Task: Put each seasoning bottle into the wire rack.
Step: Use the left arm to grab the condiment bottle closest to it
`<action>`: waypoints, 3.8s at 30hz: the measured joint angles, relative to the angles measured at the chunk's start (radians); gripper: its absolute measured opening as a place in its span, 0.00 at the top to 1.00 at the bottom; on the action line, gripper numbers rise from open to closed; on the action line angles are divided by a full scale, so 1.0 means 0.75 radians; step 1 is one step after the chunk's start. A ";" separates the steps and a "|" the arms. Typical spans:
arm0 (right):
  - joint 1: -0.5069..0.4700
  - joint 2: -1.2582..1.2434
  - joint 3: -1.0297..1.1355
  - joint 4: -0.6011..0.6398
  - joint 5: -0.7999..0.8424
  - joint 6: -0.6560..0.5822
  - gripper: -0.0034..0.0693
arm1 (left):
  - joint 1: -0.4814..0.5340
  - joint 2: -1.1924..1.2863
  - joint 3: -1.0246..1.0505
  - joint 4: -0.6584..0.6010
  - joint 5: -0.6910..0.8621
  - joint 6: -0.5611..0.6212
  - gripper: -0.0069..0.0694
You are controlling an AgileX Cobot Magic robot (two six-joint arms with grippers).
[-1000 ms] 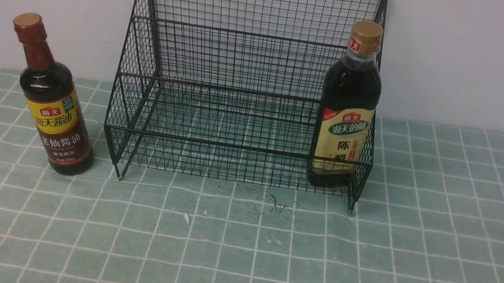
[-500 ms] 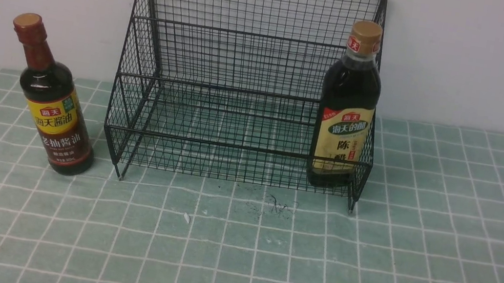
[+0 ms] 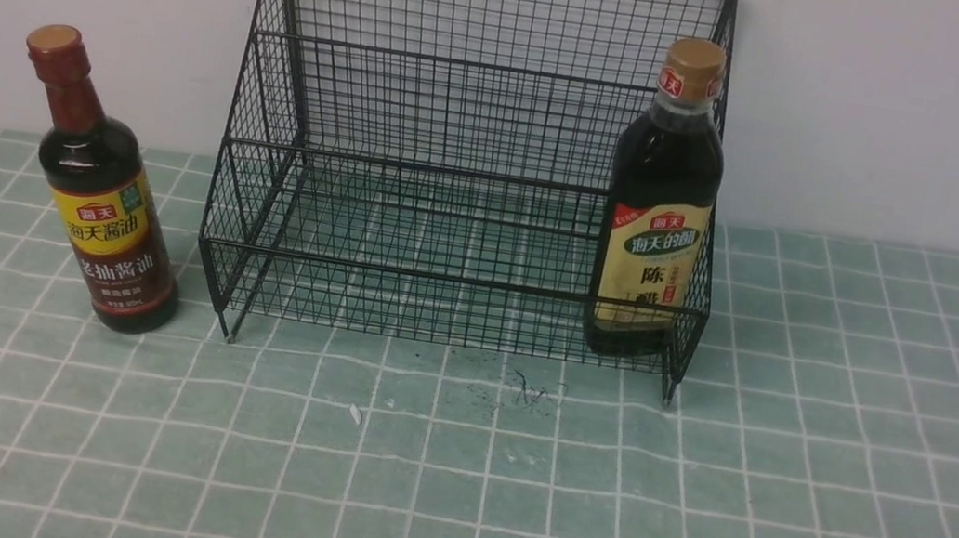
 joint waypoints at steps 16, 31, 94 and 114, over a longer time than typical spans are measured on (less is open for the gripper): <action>0.000 0.000 0.000 0.000 0.000 0.000 0.97 | 0.000 0.000 0.000 0.000 0.000 0.000 0.92; 0.000 0.000 0.000 0.000 0.000 0.000 0.97 | 0.000 0.000 0.000 0.000 -0.002 0.000 0.92; 0.000 0.000 0.000 0.000 0.000 0.000 0.97 | 0.000 2.026 -1.057 -0.433 -1.199 0.194 0.12; 0.000 0.000 0.000 0.000 0.000 0.000 0.97 | 0.001 2.009 -1.123 -0.403 -0.987 0.196 0.57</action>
